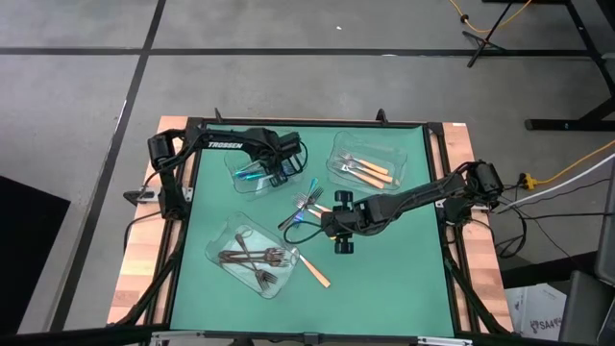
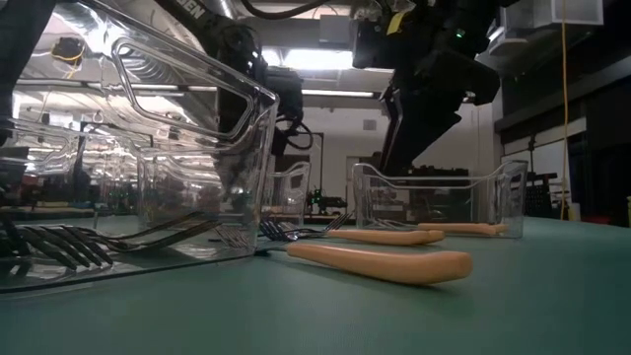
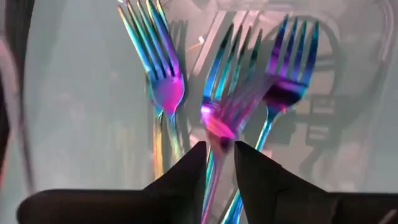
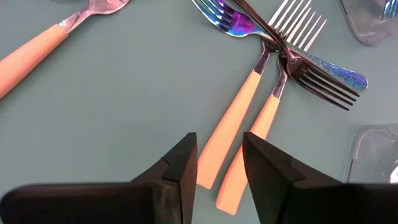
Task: Sort silverware by color (type)
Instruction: Put the blue fork into the top left transparent bin, then put the yellow fork into the top right transparent bin
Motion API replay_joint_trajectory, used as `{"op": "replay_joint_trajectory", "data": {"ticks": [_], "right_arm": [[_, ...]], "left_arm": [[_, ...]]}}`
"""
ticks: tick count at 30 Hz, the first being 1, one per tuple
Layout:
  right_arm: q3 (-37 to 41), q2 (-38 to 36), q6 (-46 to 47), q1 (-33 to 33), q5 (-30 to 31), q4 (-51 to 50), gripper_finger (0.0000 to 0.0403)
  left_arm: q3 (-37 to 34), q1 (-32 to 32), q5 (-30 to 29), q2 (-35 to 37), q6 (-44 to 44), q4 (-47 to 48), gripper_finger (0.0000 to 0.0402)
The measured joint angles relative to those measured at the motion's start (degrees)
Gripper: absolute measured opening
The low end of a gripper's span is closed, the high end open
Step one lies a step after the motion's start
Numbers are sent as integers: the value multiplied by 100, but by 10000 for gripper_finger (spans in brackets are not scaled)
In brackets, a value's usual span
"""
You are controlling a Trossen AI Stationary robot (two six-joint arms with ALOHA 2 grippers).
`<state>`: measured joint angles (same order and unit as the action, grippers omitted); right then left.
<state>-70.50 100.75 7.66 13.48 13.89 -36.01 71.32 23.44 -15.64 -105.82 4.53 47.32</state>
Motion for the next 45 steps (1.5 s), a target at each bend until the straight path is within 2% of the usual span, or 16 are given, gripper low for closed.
{"op": "replay_joint_trajectory", "data": {"ticks": [6, 13, 23, 28, 32, 37, 45], "right_arm": [[0, 0, 8, 2, -1, -16, 120], [0, 0, 588, 2, -205, 50, 120], [-1, 27, 1558, 53, -1015, 652, 120], [-11, 126, 1679, 320, -1036, 1131, 120], [-9, 300, 1914, 636, -1012, 1781, 120], [-9, 650, 1934, 999, -467, 2462, 120], [0, 1061, 1933, 1178, -234, 3217, 120]], "left_arm": [[275, 3, -26, 111, -24, 357, 86], [792, -146, 22, 116, -23, 672, 81], [2287, -492, -31, 120, -124, 1953, 78], [3116, -711, -46, 120, -14, 2676, 78], [3546, -1052, -39, 126, 284, 3003, 78], [3568, -1753, -57, 280, 766, 2966, 78], [3570, -2904, -663, 321, 1449, 2968, 78]]}}
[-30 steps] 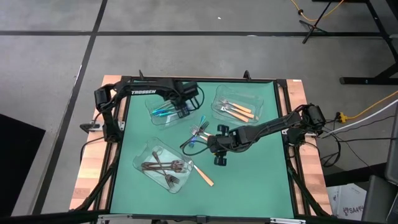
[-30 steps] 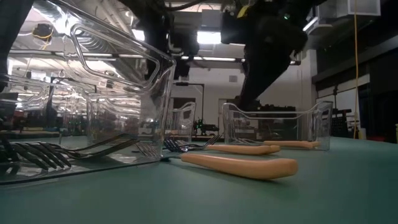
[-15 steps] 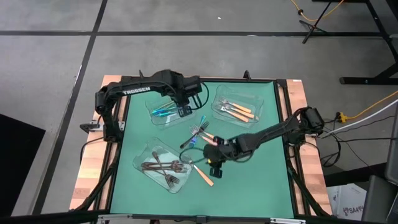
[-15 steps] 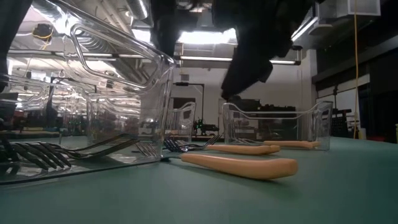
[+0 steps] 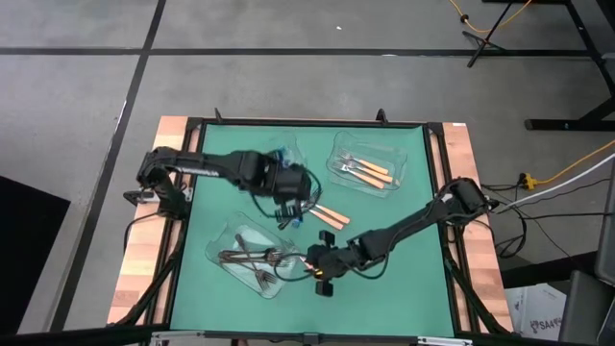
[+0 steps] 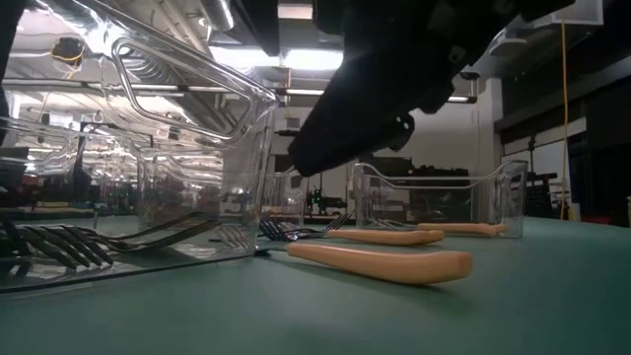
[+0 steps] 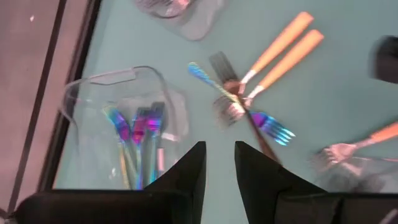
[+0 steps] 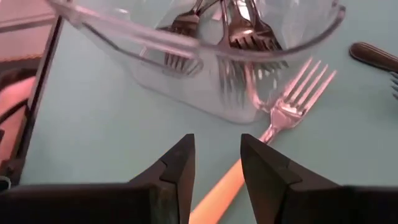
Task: Sort silverware by color (type)
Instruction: Put the yellow fork into the top right transparent bin
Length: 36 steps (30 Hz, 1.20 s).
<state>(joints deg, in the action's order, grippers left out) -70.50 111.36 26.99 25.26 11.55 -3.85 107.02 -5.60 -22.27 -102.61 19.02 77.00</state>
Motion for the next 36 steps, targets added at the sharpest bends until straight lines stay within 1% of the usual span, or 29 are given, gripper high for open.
{"op": "replay_joint_trajectory", "data": {"ticks": [4, 6, 8, 16, 24, 30, 36], "right_arm": [[0, 45, 140, -18, -4, -19, 120], [0, 45, 143, -15, 103, -20, 120], [0, 45, 148, -15, 239, -59, 120], [0, 45, 454, -15, 348, -210, 120], [0, 45, 580, -15, 549, -374, 120], [0, 45, 558, -53, 634, -368, 120], [0, 45, 556, -95, 549, -361, 120]], "left_arm": [[0, -398, -15, 0, 251, -5, 78], [0, -561, -72, 0, 354, -5, 78], [0, -696, -164, -2, 468, -6, 78], [0, -1168, -369, -4, 887, -5, 78], [0, -1771, -844, -9, 1190, -9, 78], [0, -2167, -870, -9, 1462, -47, 78], [0, -2451, -885, -9, 1545, -47, 78]]}}
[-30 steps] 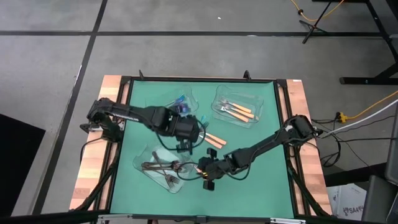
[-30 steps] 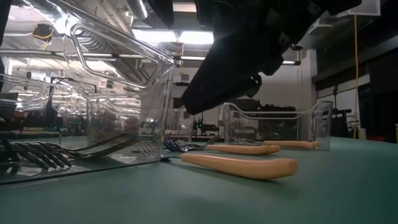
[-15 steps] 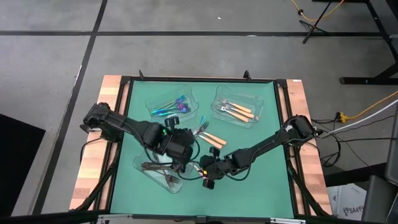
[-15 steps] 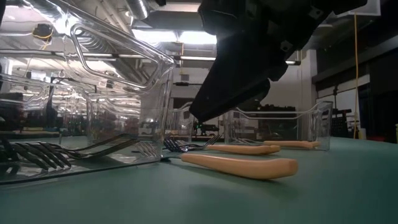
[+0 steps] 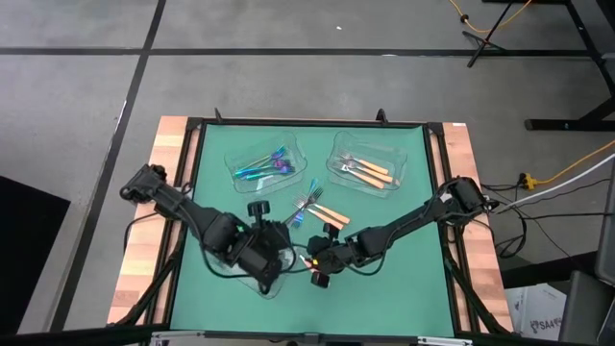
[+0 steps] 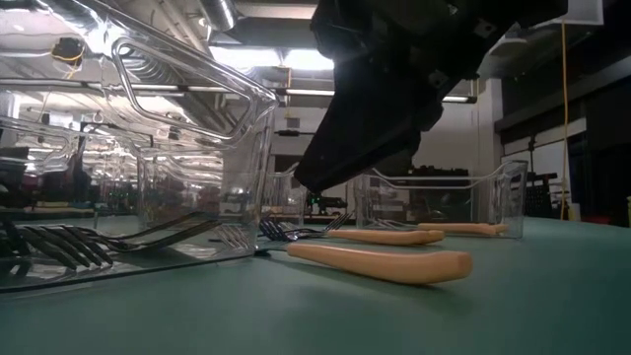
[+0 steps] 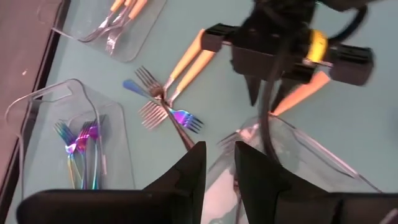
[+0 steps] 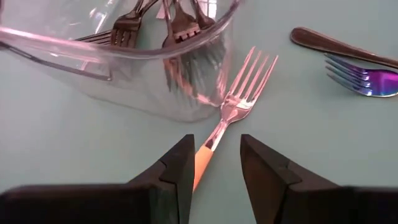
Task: Sort silverware by color (type)
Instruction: Put the yellow fork into the top right transparent bin
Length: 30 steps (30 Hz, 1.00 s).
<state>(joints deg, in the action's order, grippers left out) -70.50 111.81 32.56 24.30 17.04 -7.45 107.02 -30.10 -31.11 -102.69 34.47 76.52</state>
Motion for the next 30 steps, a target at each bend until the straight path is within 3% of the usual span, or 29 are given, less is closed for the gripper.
{"op": "replay_joint_trajectory", "data": {"ticks": [19, 30], "right_arm": [[-2, 0, -87, 52, -81, 352, 120], [0, -2, 476, 280, 355, 247, 120]], "left_arm": [[-2, -197, 7, -2, -1, -71, 78], [-2, -197, 9, -2, 131, -74, 78]]}}
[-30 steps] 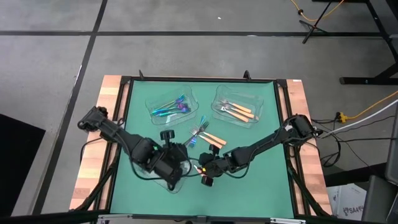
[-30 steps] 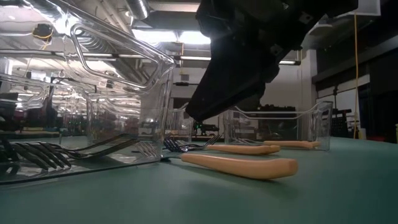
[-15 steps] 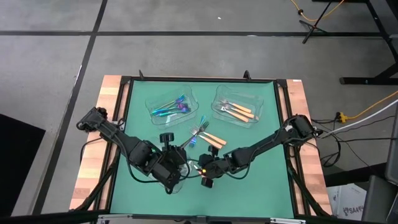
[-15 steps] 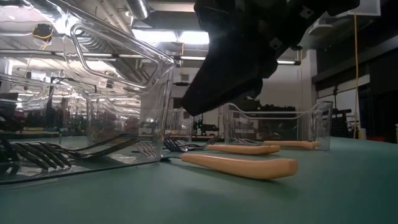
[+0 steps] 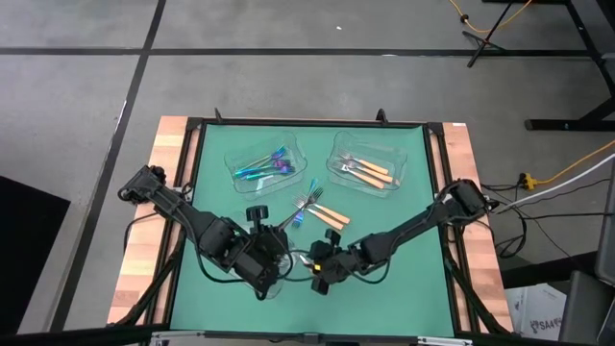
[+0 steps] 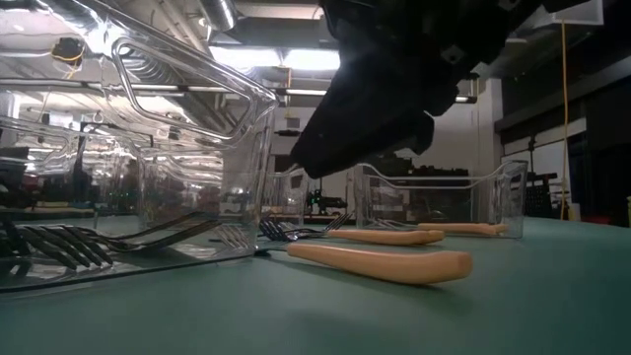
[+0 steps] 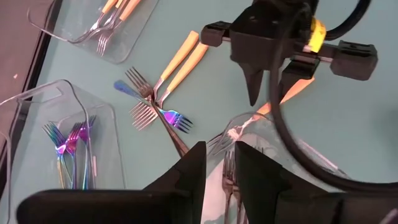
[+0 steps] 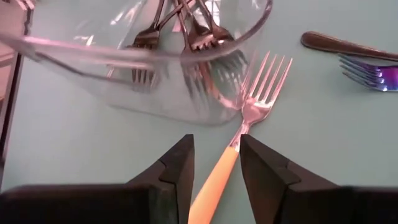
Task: Sort silverware by color (type)
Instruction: Put the yellow fork into the top right transparent bin
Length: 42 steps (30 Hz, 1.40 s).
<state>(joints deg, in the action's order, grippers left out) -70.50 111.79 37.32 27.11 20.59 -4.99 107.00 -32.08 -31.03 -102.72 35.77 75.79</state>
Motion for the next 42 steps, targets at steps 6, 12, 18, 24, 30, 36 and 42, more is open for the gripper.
{"op": "replay_joint_trajectory", "data": {"ticks": [6, 12, 18, 24, 30, 36, 42], "right_arm": [[-4, 156, 178, 37, 74, -57, 120], [-5, 286, 295, 24, 155, -90, 120], [-1, 466, 313, 29, 166, 11, 120], [-9, 538, 299, 24, 90, 103, 120], [-7, 549, 293, 24, 85, 105, 120], [-4, 671, 294, 24, 27, 167, 120], [-4, 717, 291, -12, -64, 196, 120]], "left_arm": [[0, 0, 13, 0, 142, -2, 78], [0, -15, 17, -4, 172, -148, 78], [0, -15, 17, -4, 166, -221, 78], [0, -15, 5, -4, 161, -226, 78], [0, -15, 4, -4, 161, -225, 78], [0, -15, 3, -4, 159, -225, 78], [0, -15, 1, -4, 159, -228, 78]]}}
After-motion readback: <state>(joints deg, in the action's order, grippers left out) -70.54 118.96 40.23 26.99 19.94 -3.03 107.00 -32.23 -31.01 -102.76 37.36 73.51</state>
